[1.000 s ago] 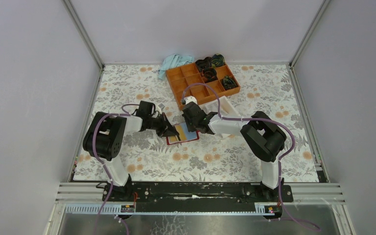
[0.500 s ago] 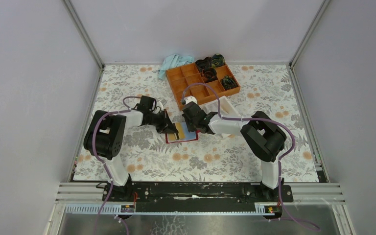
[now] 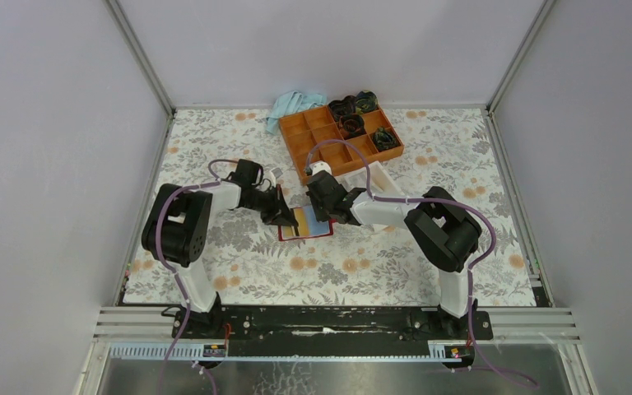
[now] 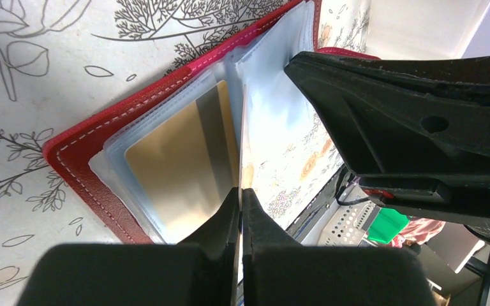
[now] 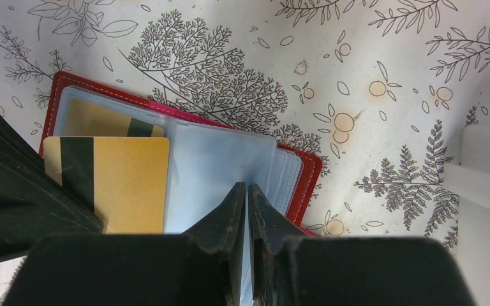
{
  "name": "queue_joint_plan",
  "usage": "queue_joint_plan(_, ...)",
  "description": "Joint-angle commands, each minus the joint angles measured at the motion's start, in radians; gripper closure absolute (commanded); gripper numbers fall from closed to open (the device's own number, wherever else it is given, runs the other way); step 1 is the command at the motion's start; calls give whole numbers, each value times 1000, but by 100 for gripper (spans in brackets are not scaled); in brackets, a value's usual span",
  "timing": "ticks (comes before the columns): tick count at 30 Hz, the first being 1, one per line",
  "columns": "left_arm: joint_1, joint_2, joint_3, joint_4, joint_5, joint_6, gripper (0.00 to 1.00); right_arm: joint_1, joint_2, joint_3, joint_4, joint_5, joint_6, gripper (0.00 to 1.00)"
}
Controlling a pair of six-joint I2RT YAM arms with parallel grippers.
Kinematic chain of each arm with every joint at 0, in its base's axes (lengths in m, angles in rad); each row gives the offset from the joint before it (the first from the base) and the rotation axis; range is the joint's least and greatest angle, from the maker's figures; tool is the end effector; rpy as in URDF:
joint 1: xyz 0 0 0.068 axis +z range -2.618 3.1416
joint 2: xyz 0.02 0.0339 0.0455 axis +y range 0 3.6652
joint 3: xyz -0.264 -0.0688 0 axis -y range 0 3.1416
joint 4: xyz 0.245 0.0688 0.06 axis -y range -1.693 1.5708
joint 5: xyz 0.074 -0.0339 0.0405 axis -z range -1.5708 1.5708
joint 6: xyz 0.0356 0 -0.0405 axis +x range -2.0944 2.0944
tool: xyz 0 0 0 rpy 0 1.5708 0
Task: Put the credit cards into the card holder
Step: Insert the credit card into the card holder.
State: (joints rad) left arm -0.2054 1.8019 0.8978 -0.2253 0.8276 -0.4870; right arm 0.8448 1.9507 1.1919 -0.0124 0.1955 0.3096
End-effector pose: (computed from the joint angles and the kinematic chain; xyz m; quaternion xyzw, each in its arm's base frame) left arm 0.3089 -0.0911 0.1264 -0.0382 0.8969 -0.4371 0.0554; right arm 0.2807 0.3058 0.1577 -0.2058 0.8942 0.1360 0.3737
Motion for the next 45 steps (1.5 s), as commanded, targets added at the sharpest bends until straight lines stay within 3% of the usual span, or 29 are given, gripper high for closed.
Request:
queue_joint_plan(1, 9, 23, 32, -57, -13, 56, 100, -1, 37, 1, -82, -34, -12, 87)
queue_joint_plan(17, -9, -13, -25, 45, -89, -13, 100, -1, 37, 1, -77, -43, -12, 87)
queue_joint_plan(32, -66, 17, -61, 170, -64, -101, 100, 0, 40, 4, -79, -45, -12, 87)
queue_joint_plan(45, -67, -100, -233, 379, -181, -261, 100, 0, 37, -5, -77, -41, -13, 87)
